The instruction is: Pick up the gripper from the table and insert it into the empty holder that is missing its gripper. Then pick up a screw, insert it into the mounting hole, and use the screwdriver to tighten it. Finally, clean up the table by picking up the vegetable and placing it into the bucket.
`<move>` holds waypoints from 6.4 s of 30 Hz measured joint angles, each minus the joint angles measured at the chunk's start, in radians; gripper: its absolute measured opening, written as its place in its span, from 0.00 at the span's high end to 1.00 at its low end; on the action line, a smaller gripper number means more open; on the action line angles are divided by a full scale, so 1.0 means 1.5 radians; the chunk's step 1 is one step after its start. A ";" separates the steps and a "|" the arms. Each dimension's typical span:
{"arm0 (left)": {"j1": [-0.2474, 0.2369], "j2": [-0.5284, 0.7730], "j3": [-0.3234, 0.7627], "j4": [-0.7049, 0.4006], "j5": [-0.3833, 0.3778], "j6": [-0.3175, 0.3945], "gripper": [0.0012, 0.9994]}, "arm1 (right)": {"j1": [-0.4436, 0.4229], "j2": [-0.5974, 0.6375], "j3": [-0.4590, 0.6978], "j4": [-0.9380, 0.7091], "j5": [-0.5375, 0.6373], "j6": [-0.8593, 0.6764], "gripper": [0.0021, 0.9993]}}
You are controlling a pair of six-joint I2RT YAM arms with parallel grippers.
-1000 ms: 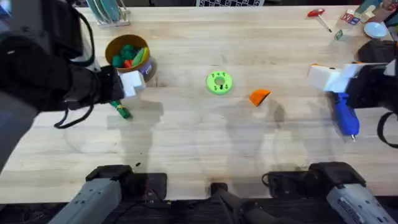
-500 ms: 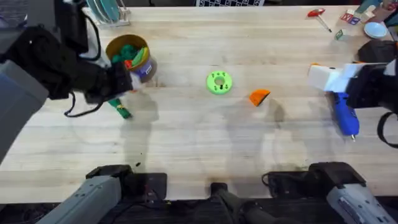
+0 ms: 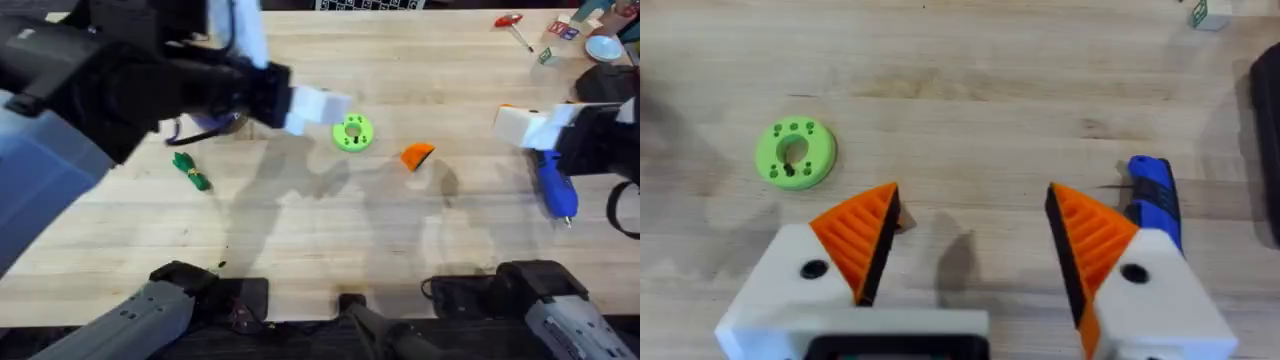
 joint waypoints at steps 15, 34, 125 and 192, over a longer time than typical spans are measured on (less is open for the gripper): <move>-0.062 -0.001 0.000 0.123 0.046 -0.010 0.01 | 0.000 0.000 0.000 0.000 0.000 0.000 0.11; -0.092 -0.037 -0.103 0.418 0.027 0.095 0.01 | 0.000 0.000 0.000 0.000 0.000 0.000 0.11; -0.195 -0.734 -0.652 0.400 -0.072 -0.011 0.01 | 0.000 0.001 0.000 -0.007 -0.001 0.003 0.11; -0.195 -0.734 -0.652 0.400 -0.072 -0.064 0.01 | 0.199 0.453 0.098 -0.076 -0.050 -0.097 0.99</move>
